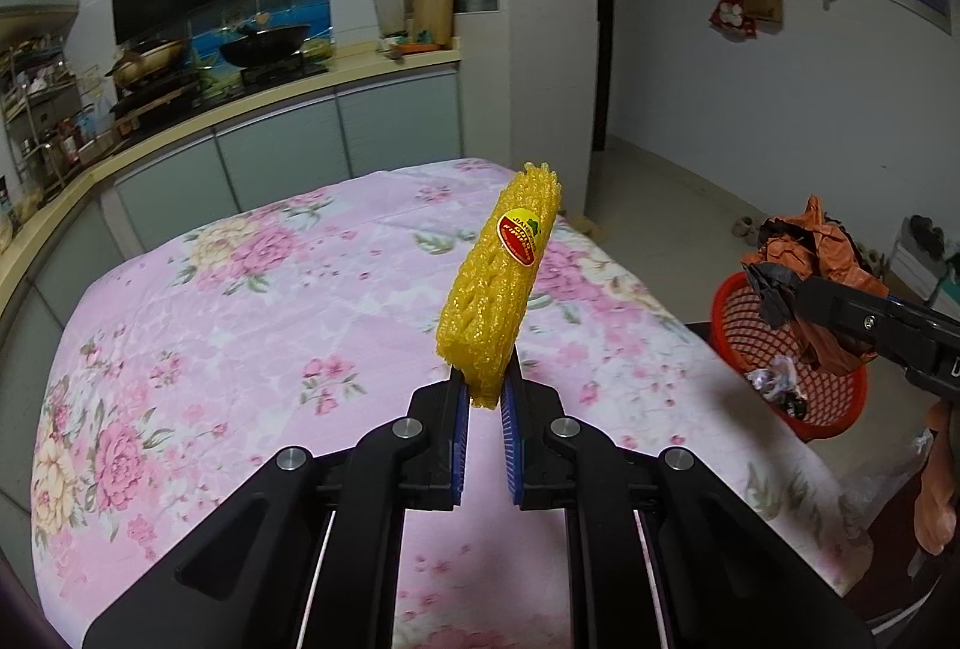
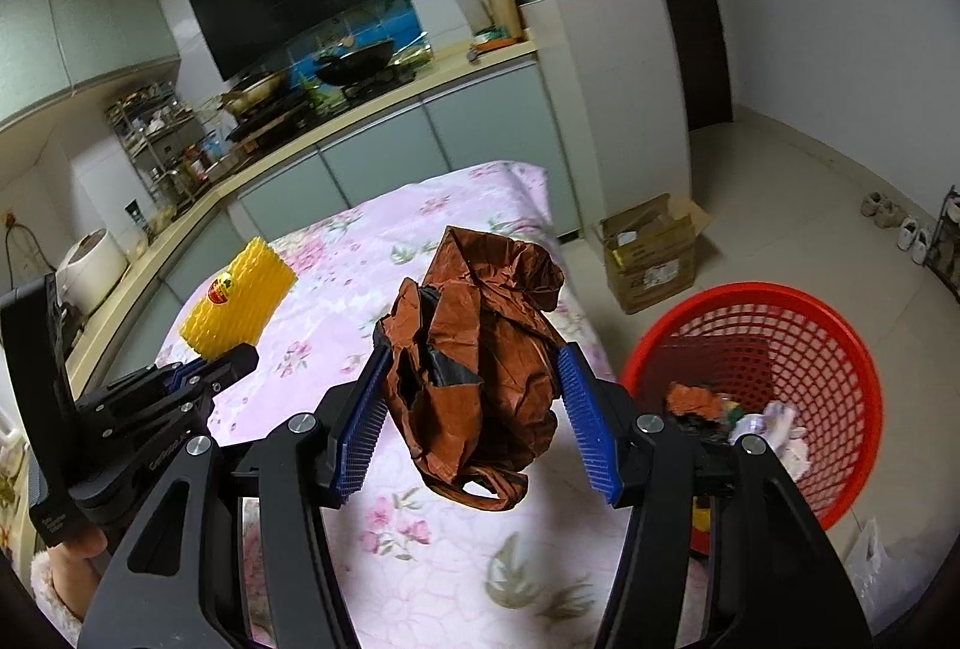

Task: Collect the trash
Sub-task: 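Carry the yellow pad and brown cloth with both tools over the red basket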

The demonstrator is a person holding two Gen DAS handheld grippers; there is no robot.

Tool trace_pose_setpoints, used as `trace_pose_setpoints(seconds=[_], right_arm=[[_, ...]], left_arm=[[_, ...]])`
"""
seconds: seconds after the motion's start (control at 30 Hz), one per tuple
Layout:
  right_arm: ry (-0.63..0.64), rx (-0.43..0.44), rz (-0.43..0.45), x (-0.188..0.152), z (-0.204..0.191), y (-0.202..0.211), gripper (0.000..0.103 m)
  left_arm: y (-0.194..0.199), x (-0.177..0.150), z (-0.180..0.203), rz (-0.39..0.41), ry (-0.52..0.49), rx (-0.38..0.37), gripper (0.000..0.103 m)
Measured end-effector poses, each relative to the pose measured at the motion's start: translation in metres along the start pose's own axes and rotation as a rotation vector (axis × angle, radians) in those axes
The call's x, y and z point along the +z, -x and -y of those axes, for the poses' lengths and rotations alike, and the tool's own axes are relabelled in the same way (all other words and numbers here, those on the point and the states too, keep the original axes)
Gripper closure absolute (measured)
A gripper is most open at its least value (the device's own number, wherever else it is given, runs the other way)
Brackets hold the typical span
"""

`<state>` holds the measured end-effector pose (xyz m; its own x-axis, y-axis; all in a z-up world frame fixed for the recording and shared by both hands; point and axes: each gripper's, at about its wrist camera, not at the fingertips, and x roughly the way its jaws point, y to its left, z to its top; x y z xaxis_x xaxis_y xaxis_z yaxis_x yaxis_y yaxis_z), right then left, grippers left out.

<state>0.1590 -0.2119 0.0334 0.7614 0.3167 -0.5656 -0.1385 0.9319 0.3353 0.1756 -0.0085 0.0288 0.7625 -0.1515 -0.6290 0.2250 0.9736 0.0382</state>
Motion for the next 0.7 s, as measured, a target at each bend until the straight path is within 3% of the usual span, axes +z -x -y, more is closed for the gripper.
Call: trace_pose_setpoints(seconds=[0.7], right_arm=[[-0.103, -0.125, 0.052, -0.004, 0.064, 0.028, 0.049]], left_arm=[[-0.028, 0.014, 0.074, -0.038, -0.123, -0.135, 0.093]])
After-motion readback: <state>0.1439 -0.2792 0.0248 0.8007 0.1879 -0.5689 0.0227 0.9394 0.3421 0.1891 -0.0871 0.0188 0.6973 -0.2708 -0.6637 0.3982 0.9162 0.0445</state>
